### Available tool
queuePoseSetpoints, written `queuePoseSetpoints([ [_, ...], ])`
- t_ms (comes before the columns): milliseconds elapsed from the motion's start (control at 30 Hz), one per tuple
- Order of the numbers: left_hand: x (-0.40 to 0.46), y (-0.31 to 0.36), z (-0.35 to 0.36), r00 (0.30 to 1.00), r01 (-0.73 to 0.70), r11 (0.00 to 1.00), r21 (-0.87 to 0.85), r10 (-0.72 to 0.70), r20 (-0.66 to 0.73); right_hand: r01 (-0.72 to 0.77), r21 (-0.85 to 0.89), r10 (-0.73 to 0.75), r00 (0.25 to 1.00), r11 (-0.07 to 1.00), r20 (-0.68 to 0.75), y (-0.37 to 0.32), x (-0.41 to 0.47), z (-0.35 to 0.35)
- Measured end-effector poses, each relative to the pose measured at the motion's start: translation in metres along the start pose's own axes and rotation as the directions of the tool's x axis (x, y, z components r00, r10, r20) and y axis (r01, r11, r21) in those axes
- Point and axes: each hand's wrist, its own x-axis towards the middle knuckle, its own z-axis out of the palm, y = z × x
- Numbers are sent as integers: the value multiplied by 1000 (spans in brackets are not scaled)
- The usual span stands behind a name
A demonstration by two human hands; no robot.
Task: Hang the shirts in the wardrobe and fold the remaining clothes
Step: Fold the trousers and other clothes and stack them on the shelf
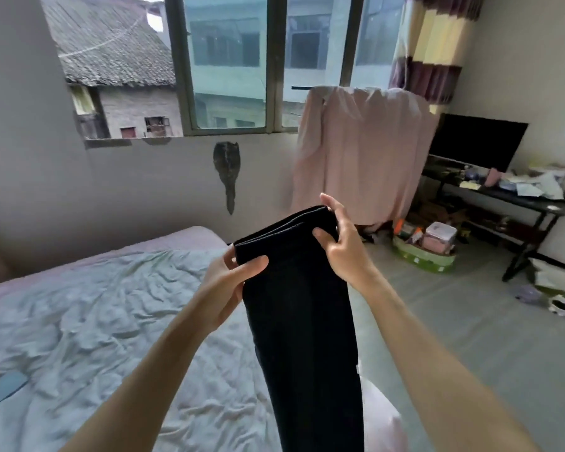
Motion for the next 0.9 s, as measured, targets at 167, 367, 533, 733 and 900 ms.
queuePoseSetpoints([
  [167, 11, -5, -66, 969, -37, 999, 38, 45, -243, 5, 79, -19, 984, 997, 179, 28, 59, 82],
  [367, 38, -32, -141, 868, 70, 983, 170, 24, -497, -88, 50, 76, 974, 995, 213, 74, 103, 170],
  [533, 67, -74, -223, 801, 187, 952, 242, -6, -598, -112, 8, 105, 958, 994, 267, 125, 132, 253],
  [733, 137, -138, -341, 721, 203, 950, 239, 20, -692, -149, -38, 153, 943, 988, 294, 208, 193, 367],
  [900, 169, -256, -412, 612, 497, 857, 135, -236, -755, -191, -356, 339, 843, 915, 418, 329, 185, 438],
])
